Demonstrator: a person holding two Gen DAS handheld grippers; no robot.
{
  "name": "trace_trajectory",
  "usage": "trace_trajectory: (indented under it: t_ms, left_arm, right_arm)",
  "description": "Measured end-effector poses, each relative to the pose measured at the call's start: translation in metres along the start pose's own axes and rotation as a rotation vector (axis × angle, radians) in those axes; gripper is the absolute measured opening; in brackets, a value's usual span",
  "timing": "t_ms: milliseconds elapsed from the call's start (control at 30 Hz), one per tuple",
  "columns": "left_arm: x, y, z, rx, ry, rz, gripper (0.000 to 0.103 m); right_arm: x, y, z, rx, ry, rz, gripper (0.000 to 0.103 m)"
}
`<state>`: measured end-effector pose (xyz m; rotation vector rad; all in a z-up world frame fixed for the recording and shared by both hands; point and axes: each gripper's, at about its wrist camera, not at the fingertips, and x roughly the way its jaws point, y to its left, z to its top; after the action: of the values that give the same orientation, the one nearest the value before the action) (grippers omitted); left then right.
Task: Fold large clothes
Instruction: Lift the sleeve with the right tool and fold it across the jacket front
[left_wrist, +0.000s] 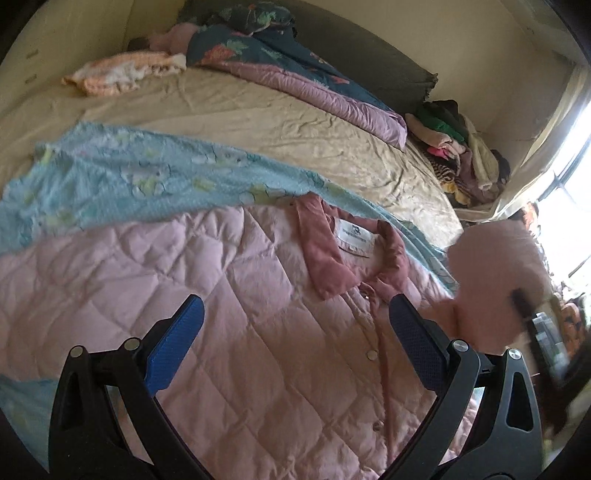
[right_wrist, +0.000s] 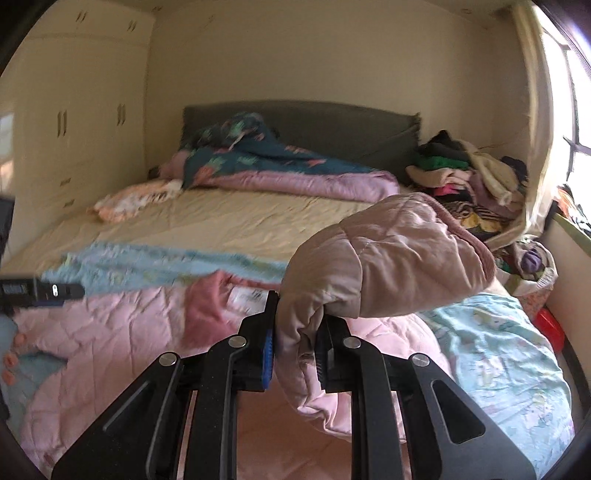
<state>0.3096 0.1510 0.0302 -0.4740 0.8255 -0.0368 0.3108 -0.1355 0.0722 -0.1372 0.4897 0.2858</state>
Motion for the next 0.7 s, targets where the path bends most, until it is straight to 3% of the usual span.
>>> trace_trajectory:
  t_ms: [100, 333, 633, 700]
  left_arm:
    - [0.005, 0.009, -0.003, -0.049, 0.025, -0.044, 0.094]
    - [0.018, 0.015, -0.010, -0.068, 0.060, -0.042, 0.094]
    - [0.029, 0.019, -0.017, -0.110, 0.097, -0.082, 0.094]
    - [0.034, 0.020, -0.020, -0.124, 0.114, -0.097, 0.094]
  right_arm:
    - [0.019, 0.028, -0.016, -0.055, 0.048, 0.028, 0.017]
    - [0.050, 0.087, -0.066, -0.187, 0.193, 0.118, 0.018]
    - [0.063, 0.138, -0.103, -0.347, 0.300, 0.215, 0.033]
    - [0.064, 0.146, -0.109, -0.375, 0.323, 0.227, 0.047]
